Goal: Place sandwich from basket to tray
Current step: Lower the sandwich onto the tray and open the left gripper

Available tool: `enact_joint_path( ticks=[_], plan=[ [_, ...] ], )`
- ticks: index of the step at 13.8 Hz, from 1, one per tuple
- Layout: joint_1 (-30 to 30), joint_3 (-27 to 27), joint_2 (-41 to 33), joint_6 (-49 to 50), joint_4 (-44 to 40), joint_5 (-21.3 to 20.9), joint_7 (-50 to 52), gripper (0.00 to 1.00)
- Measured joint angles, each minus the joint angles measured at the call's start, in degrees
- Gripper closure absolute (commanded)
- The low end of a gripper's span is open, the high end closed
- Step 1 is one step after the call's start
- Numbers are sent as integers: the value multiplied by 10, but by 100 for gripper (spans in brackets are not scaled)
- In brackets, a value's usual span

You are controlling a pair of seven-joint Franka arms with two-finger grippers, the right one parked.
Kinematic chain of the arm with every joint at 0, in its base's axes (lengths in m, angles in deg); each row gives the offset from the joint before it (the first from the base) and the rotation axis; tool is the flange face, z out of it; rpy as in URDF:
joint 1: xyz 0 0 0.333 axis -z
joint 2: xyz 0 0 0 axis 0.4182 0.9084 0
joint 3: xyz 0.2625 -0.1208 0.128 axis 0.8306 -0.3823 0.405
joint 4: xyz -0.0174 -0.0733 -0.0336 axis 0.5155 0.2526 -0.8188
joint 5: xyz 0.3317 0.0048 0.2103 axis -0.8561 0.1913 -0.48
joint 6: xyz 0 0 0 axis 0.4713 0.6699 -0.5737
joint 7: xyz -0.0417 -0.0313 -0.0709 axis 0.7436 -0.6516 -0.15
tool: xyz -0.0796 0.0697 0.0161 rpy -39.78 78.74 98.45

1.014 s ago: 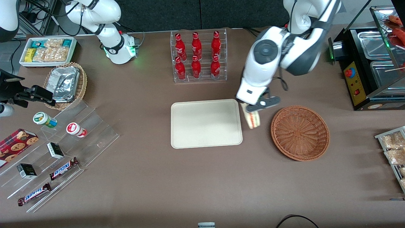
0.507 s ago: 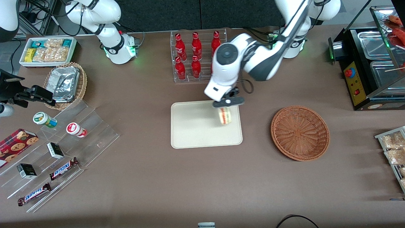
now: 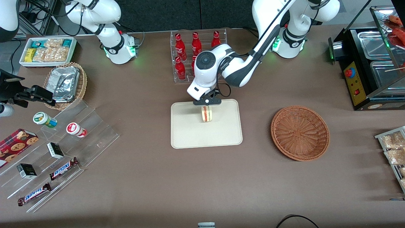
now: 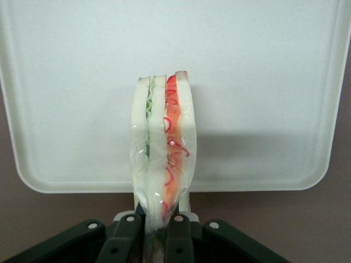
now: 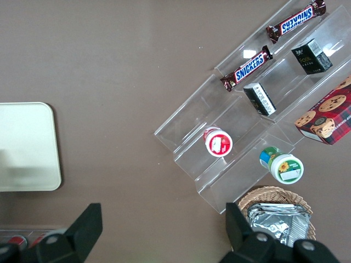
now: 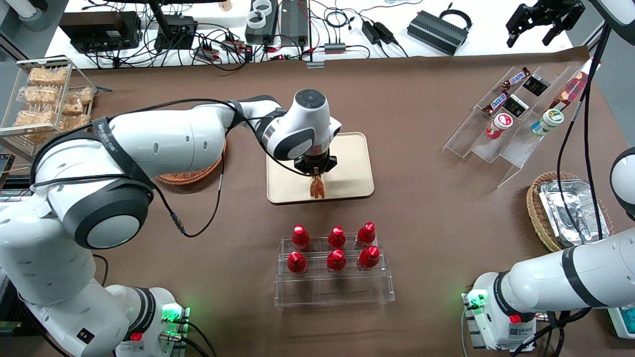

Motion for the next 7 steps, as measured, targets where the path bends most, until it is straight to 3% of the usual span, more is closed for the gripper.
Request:
enact_joint_path(
  ticks=[3,7],
  plan=[
    [1,2,13,-12,0,-24,0,100],
    [1,8,24,-44,-1,-26,0,100]
  ],
)
